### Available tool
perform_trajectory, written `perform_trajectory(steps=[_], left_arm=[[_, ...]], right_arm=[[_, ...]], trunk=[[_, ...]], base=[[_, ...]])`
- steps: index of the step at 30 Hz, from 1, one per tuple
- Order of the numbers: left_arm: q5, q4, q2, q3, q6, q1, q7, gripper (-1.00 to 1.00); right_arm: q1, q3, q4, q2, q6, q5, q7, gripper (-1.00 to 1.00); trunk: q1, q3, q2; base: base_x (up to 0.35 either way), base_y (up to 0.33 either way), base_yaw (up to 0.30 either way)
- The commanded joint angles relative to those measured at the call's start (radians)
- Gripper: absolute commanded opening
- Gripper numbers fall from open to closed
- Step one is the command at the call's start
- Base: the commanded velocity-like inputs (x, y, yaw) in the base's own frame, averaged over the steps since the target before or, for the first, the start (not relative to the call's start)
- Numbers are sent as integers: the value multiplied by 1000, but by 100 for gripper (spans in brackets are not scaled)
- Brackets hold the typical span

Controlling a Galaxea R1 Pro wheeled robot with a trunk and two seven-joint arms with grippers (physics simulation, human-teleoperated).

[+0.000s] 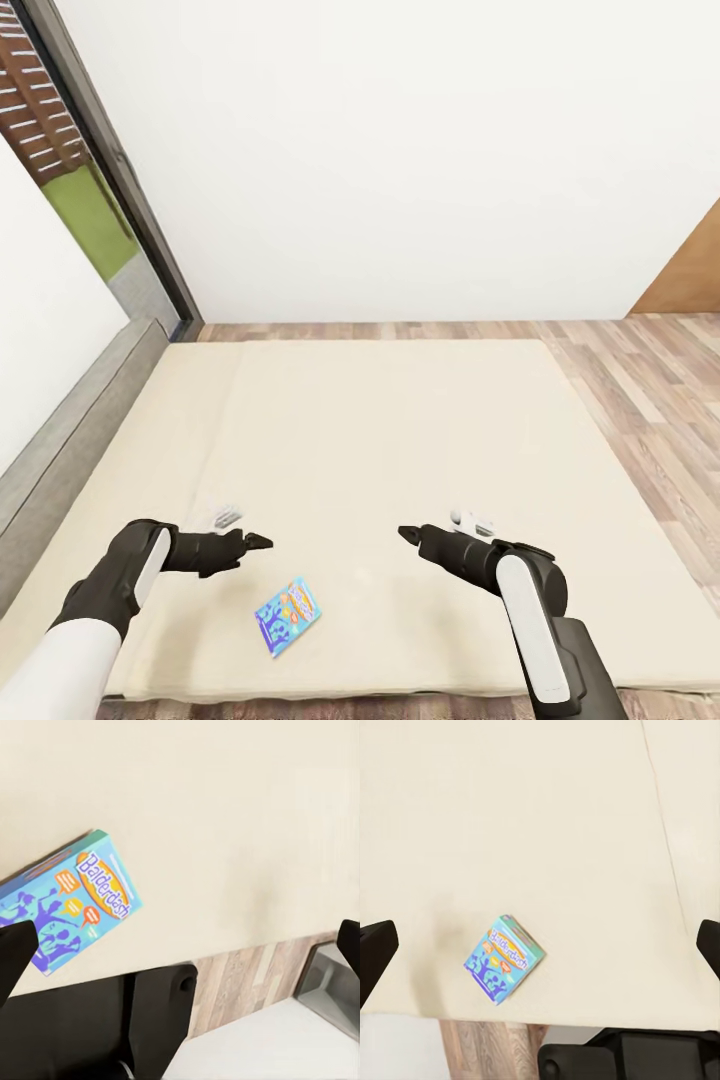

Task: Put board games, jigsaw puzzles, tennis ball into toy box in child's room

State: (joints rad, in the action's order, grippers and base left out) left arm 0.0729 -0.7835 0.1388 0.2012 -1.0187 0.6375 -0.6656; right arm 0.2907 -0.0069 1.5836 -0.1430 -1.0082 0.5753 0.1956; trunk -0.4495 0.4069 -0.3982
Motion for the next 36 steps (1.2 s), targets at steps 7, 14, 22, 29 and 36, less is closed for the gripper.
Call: perform_trajectory(steps=[7, 14, 22, 29, 36], left_arm=[[7, 0, 1, 1, -8, 1, -2, 100], [7, -3, 2, 1, 1, 1, -2, 100], [7, -3, 1, 0, 6, 1, 0, 100], [7, -3, 1, 0, 17, 1, 0, 100], [7, -3, 1, 0, 21, 1, 1, 100]], right_arm=[[1, -1, 1, 0, -4, 11, 10, 100], [1, -1, 1, 4, -3, 12, 3, 100], [-3, -28, 1, 9, 2, 12, -158, 100], [-14, -154, 1, 12, -9, 12, -619, 100], [-15, -170, 1, 73, -4, 12, -876, 100]], trunk=[[0, 13, -2], [0, 25, -2], [0, 38, -2], [0, 49, -2], [0, 61, -2]], base=[[0, 0, 0], [0, 0, 0], [0, 0, 0], [0, 0, 0], [0, 0, 0]])
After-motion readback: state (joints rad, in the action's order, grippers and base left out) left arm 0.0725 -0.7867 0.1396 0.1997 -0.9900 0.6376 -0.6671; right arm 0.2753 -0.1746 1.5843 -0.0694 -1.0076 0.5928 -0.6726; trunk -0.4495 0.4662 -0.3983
